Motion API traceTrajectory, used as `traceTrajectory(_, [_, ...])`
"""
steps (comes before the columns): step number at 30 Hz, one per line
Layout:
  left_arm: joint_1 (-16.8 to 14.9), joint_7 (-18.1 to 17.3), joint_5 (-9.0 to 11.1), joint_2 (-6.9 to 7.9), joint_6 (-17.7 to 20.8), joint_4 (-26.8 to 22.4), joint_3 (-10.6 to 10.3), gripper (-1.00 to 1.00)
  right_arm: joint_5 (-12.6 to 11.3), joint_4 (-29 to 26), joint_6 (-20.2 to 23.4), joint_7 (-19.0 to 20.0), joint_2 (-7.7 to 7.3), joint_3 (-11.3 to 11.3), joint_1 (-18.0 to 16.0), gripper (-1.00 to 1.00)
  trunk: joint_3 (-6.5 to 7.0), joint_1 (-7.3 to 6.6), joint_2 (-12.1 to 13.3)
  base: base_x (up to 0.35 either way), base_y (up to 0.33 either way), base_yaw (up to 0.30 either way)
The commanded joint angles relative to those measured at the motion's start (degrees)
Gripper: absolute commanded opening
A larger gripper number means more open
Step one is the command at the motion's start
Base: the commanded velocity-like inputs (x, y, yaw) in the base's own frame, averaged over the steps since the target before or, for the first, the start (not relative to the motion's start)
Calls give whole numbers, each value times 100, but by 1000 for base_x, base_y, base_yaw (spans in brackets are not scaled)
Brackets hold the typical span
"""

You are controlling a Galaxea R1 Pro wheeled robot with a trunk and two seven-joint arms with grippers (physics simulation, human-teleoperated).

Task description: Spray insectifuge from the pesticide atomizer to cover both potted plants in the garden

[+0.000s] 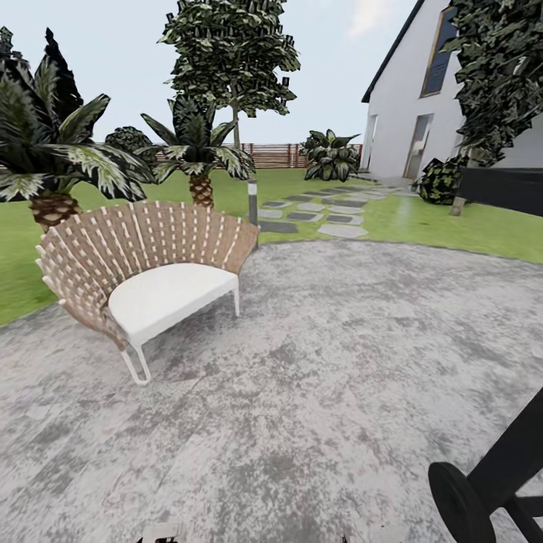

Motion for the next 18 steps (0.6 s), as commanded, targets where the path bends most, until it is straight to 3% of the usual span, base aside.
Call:
traceTrajectory(1, [-2, -15, -43, -3, -12, -4, 48, -100, 46, -6, -12, 10, 4, -49, -2, 100, -5, 2, -2, 337, 0, 0])
traceTrajectory(18, [-2, -16, -43, -3, -12, -2, 48, -100, 41, -12, -20, 14, 4, -57, -2, 100, -5, 2, -2, 337, 0, 0])
